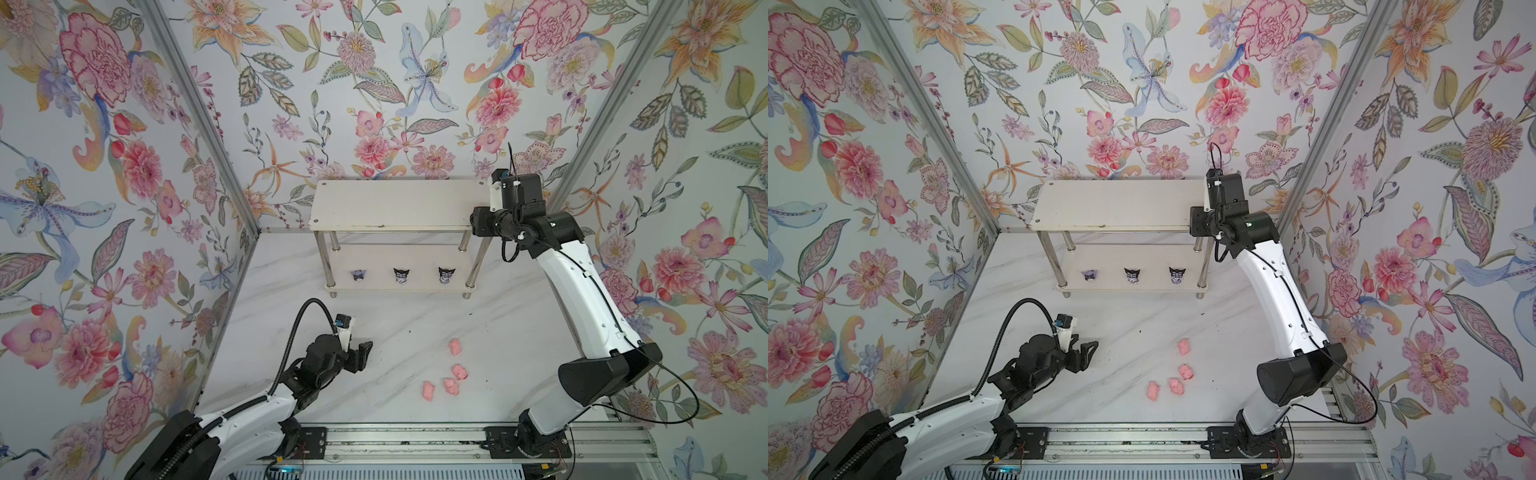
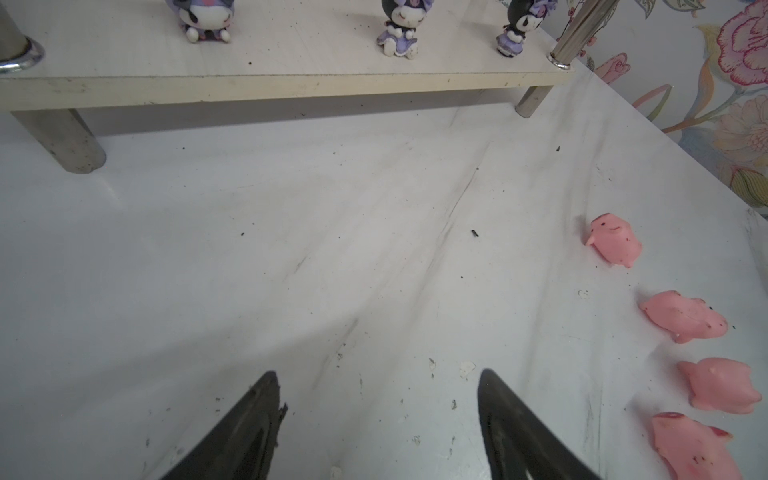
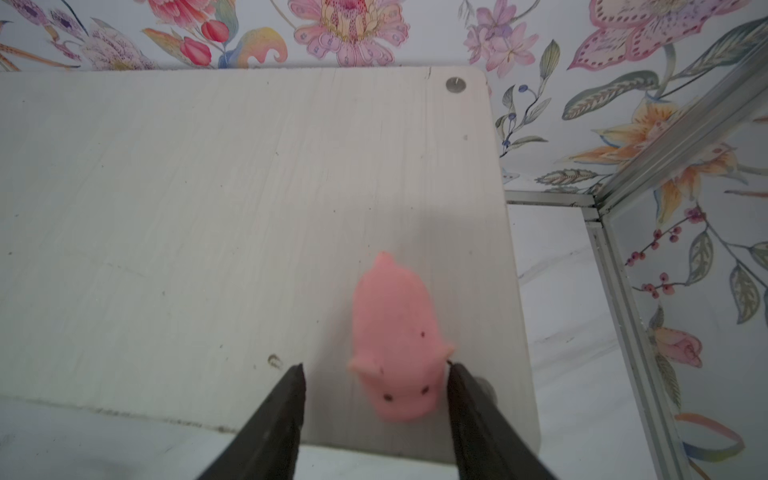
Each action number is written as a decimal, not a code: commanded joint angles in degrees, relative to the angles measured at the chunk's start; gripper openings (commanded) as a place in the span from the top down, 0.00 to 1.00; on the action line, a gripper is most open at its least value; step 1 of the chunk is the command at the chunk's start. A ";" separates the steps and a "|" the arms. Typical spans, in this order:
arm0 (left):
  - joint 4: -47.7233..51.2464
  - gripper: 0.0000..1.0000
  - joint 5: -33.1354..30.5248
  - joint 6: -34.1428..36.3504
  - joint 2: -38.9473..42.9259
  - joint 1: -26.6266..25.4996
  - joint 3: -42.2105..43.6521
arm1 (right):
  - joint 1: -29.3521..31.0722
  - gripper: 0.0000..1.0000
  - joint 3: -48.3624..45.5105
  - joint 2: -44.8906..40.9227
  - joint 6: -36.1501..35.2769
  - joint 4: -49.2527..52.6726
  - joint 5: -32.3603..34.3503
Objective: Place and organize the plastic toys onto the shelf
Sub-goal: 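Withdraw the right gripper from the shelf back over the pink pigs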
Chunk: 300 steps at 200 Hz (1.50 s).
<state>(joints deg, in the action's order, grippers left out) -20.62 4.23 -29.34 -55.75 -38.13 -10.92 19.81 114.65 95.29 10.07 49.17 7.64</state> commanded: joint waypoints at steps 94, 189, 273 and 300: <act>-1.08 0.23 0.17 -0.34 -1.93 0.76 -0.87 | 1.44 0.44 0.72 -0.74 0.80 0.66 -2.54; -0.40 0.23 0.45 -0.98 -1.03 0.77 -0.86 | 1.97 0.44 -3.30 -5.06 0.13 0.17 -0.66; -0.91 0.22 0.23 -0.49 -0.96 0.86 -1.09 | 16.85 0.45 -33.36 -33.09 0.04 -6.39 17.82; -5.46 0.21 3.03 -1.65 -5.47 0.86 -1.39 | 22.19 0.45 -44.07 -35.64 3.99 -3.02 17.34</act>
<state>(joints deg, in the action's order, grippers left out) -21.96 4.49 -29.69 -57.95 -37.87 -10.92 39.68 78.94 59.48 10.46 43.40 22.06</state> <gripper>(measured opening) 0.785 0.551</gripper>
